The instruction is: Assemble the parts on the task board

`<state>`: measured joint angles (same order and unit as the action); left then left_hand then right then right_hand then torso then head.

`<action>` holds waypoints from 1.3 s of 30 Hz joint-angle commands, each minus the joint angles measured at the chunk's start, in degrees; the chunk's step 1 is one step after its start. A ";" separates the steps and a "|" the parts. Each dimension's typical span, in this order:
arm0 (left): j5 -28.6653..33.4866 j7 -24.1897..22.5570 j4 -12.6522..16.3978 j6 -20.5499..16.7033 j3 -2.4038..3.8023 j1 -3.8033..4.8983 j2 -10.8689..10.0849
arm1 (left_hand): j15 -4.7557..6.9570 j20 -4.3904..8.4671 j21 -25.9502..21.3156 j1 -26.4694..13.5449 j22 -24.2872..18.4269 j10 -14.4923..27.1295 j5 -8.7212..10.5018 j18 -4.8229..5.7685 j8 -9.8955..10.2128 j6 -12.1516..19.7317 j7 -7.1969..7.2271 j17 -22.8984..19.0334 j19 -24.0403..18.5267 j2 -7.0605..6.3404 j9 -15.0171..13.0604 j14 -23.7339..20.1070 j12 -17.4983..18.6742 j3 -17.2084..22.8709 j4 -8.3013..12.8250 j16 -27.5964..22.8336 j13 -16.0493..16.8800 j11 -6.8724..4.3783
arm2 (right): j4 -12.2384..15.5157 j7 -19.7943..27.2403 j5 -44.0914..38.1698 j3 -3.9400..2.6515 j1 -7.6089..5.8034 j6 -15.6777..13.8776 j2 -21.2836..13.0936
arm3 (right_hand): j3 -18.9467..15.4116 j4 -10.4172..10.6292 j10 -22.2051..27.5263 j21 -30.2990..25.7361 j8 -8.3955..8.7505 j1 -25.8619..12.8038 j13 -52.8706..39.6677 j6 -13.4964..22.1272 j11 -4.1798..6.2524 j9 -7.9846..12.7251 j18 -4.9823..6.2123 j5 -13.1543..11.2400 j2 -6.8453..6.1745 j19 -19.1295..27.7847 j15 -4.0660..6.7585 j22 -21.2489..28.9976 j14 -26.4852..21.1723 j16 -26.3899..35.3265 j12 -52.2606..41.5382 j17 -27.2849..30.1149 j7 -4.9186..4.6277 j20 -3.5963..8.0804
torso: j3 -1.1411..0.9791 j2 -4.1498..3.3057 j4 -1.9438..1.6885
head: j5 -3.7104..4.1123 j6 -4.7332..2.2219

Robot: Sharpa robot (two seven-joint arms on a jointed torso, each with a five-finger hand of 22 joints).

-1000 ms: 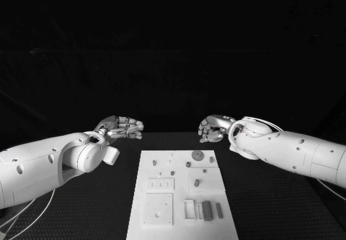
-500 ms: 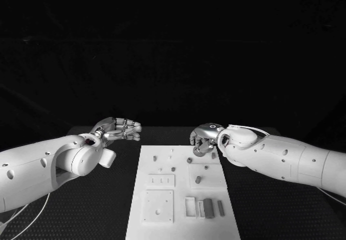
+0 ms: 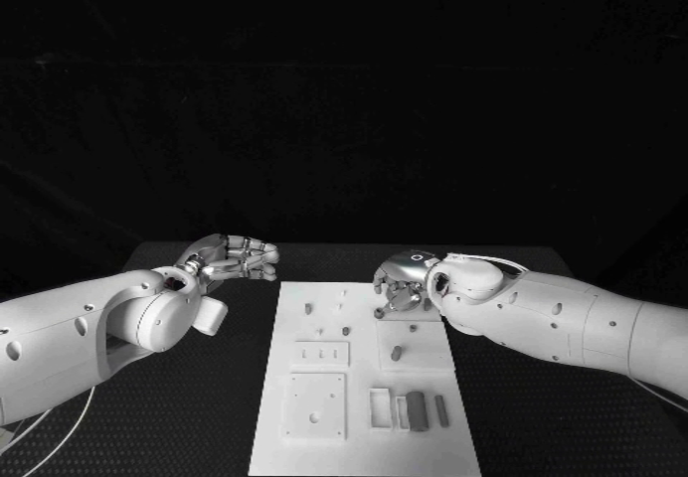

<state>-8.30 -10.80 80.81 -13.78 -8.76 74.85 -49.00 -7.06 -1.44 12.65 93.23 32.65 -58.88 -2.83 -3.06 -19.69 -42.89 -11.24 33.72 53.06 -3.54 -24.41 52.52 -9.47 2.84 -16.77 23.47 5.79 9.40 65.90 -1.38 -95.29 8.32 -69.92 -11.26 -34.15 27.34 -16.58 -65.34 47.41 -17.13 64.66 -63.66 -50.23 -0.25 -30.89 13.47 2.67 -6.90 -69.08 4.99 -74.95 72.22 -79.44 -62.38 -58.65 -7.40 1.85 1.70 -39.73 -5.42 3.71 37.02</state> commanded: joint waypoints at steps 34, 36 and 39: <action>-0.23 -0.10 0.62 1.73 0.12 0.25 -0.36 | 0.04 0.11 -0.50 -0.80 -0.09 -0.48 -0.22 0.02 0.58 -0.63 -0.66 0.25 0.15 0.01 0.30 0.53 0.64 -0.31 0.13 -0.62 -0.21 0.03 | -2.73 -0.21 -3.23 -0.03 1.17 2.37 1.76 | 1.56 0.10 1.64 3.69 -0.10 -1.48 -2.80 -2.31 -0.79 -0.96 1.53 0.13 1.02 0.92 0.00 -1.37 2.20 -2.88 -3.31 -3.38 -0.03 0.65 | 0.06 -2.84 -0.97 | 0.59 0.26; -0.23 -0.08 0.64 1.72 0.12 0.27 -0.37 | 0.03 0.11 -0.51 -0.80 -0.09 -0.48 -0.22 0.02 0.59 -0.64 -0.66 0.26 0.15 0.01 0.31 0.53 0.65 -0.31 0.13 -0.63 -0.21 0.03 | -2.93 -0.26 -3.74 -0.03 1.18 2.35 1.81 | 1.70 0.06 1.60 3.82 -0.24 -1.46 -2.81 -2.64 -0.64 -1.07 1.53 0.13 1.24 0.99 0.14 -1.36 2.17 -2.91 -3.33 -3.31 0.12 0.68 | 0.04 -2.93 -0.99 | 0.60 0.25; -0.24 -0.06 0.63 1.74 0.12 0.28 -0.39 | 0.03 0.11 -0.53 -0.82 -0.10 -0.50 -0.22 0.03 0.61 -0.65 -0.67 0.29 0.15 0.00 0.33 0.53 0.69 -0.31 0.13 -0.67 -0.22 0.03 | -3.25 -0.44 -4.30 -0.03 1.24 2.74 1.86 | 1.74 0.04 1.60 3.85 -0.25 -1.44 -2.81 -2.69 -0.62 -1.08 1.53 0.13 1.28 1.00 0.17 -1.36 2.17 -2.92 -3.33 -3.32 0.15 0.69 | -0.01 -3.02 -0.99 | 0.60 0.22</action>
<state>-8.35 -10.58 81.31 -13.03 -8.69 75.02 -49.44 -7.06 -1.45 12.45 92.79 32.62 -58.87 -2.83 -2.62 -19.46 -43.25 -11.30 33.93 53.06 -3.54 -24.15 52.51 -9.03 2.84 -16.77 23.03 5.62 9.40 62.74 -1.60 -97.68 8.24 -68.83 -9.99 -32.46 28.83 -16.53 -64.94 50.92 -17.17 63.50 -66.42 -51.54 -0.27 -31.88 12.75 2.67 -5.73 -68.67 4.77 -74.94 74.29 -82.21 -65.40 -61.91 -6.09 2.45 1.75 -42.59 -6.39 4.30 37.26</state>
